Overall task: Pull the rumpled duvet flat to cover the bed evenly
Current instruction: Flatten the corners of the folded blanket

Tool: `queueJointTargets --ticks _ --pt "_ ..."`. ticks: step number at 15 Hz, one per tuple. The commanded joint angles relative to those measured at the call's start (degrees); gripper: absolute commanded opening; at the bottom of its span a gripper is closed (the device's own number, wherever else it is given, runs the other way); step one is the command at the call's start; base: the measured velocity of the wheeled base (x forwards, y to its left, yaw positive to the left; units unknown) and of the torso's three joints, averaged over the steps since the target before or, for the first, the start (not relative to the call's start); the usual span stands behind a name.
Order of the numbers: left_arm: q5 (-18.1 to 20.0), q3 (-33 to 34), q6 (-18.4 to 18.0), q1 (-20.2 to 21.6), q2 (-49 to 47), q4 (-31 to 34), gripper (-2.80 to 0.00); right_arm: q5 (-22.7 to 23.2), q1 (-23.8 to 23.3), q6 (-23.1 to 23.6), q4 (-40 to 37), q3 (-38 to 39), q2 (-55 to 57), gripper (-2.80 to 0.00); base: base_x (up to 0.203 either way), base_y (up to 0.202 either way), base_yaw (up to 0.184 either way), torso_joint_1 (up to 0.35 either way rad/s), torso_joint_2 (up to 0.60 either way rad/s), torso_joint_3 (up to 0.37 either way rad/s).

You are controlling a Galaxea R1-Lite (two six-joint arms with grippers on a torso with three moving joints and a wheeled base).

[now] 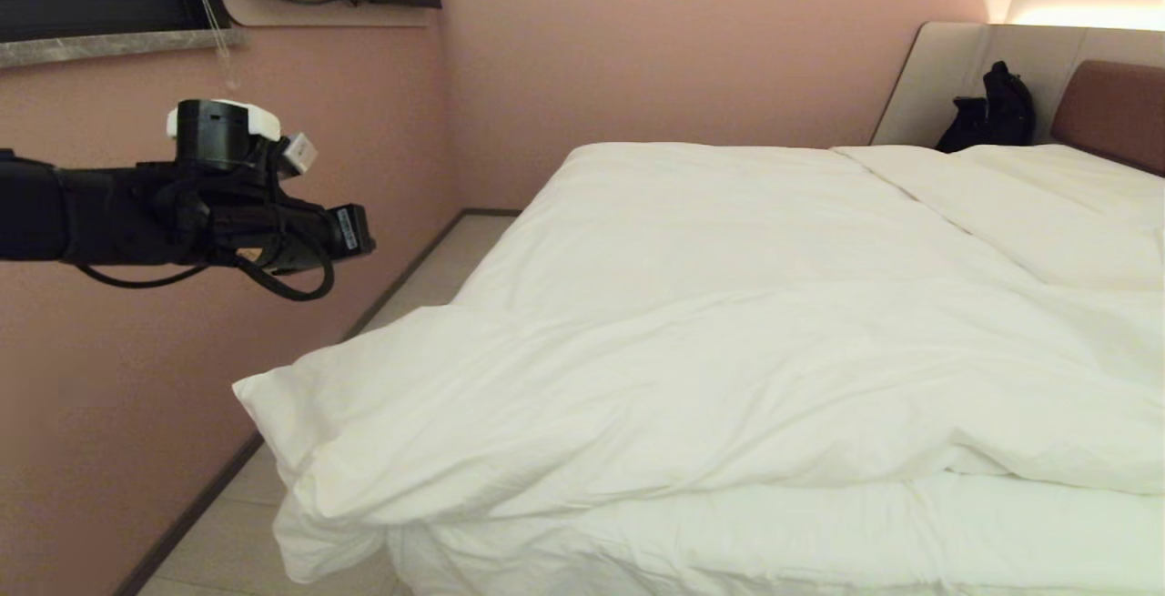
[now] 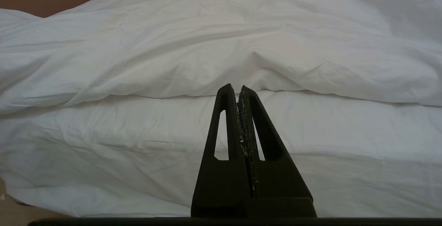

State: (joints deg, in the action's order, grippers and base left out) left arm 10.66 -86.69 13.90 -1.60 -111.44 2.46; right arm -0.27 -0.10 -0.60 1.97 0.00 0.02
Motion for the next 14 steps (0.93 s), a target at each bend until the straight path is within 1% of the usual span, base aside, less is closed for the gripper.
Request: queueJointTargets --ticks 1,3,5,8,11,13,14 --pt "-0.5 -3.9 0.8 0.4 -4.1 0.5 -2.80 0.0 0.0 0.0 0.0 0.0 0.0 -2.80 0.000 0.000 0.000 0.000 0.00 0.000" --pt "-2.7 -7.9 1.5 0.8 -8.3 1.4 -2.80 0.0 0.0 0.0 0.0 0.0 0.0 -2.80 0.000 0.000 0.000 0.000 0.00 0.000" --pt "-4.1 -11.4 2.4 1.0 -13.3 2.1 -2.80 0.0 0.0 0.0 0.0 0.0 0.0 -2.80 0.000 0.000 0.000 0.000 0.00 0.000" --pt "-5.8 -16.2 7.9 1.2 -19.3 2.5 -2.80 0.0 0.0 0.0 0.0 0.0 0.0 -2.80 0.000 0.000 0.000 0.000 0.00 0.000" --pt "-6.4 -17.1 8.3 1.4 -20.7 2.4 -2.80 0.0 0.0 0.0 0.0 0.0 0.0 -2.80 0.000 0.000 0.000 0.000 0.00 0.000" --pt "-9.4 -18.3 8.2 1.4 -22.5 2.4 -2.80 0.0 0.0 0.0 0.0 0.0 0.0 -2.80 0.000 0.000 0.000 0.000 0.00 0.000" --pt "-10.1 -18.6 8.2 1.3 -23.2 2.4 -2.80 0.0 0.0 0.0 0.0 0.0 0.0 -2.80 0.000 0.000 0.000 0.000 0.00 0.000"
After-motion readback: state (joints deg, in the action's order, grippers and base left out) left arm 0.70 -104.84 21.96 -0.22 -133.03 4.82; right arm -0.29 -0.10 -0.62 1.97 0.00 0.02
